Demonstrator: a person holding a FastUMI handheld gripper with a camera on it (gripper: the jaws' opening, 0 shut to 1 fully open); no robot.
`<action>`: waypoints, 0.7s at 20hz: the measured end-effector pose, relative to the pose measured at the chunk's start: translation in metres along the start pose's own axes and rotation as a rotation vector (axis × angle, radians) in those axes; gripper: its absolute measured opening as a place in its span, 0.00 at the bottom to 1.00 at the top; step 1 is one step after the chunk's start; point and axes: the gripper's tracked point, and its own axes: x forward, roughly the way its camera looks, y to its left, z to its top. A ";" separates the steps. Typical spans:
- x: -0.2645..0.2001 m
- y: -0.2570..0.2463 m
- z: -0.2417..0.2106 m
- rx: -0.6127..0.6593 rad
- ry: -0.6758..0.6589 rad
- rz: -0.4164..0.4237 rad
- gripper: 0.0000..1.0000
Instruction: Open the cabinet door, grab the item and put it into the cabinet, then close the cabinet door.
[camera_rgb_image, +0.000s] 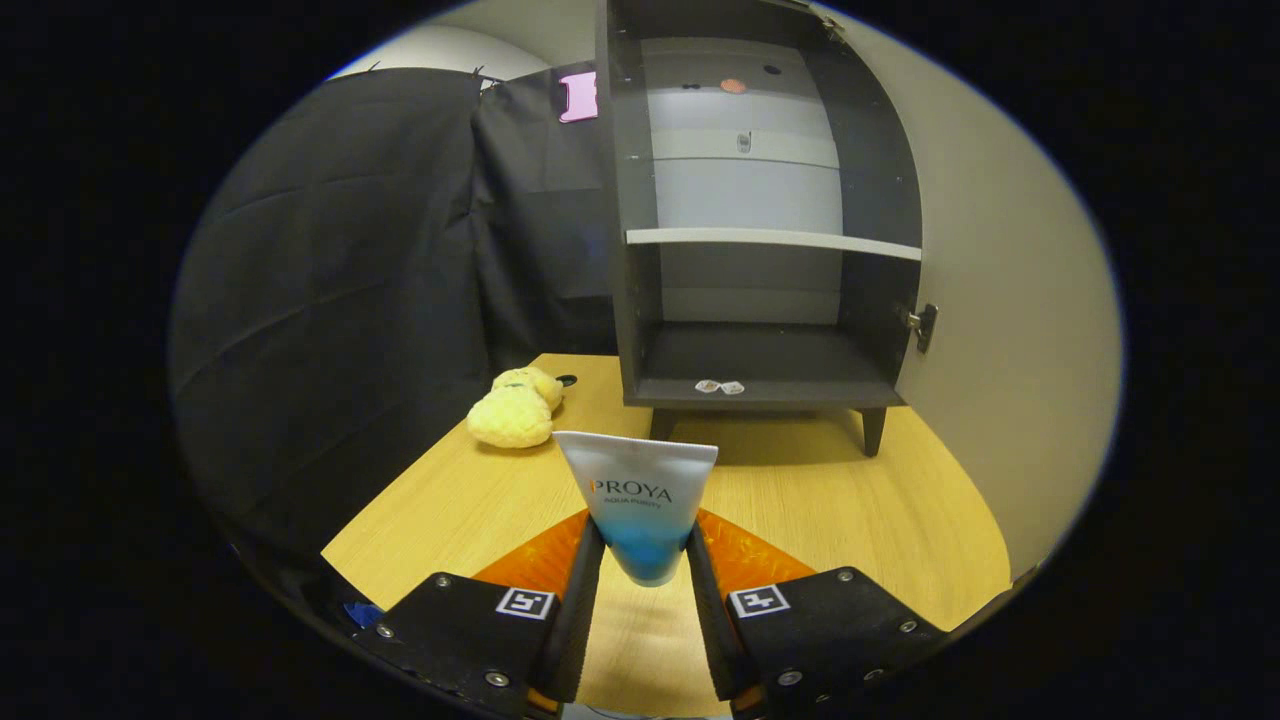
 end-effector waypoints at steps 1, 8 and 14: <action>0.002 -0.006 0.012 -0.005 -0.013 -0.008 0.49; 0.016 -0.034 0.088 -0.046 -0.092 -0.035 0.49; 0.032 -0.050 0.143 -0.036 -0.115 -0.029 0.49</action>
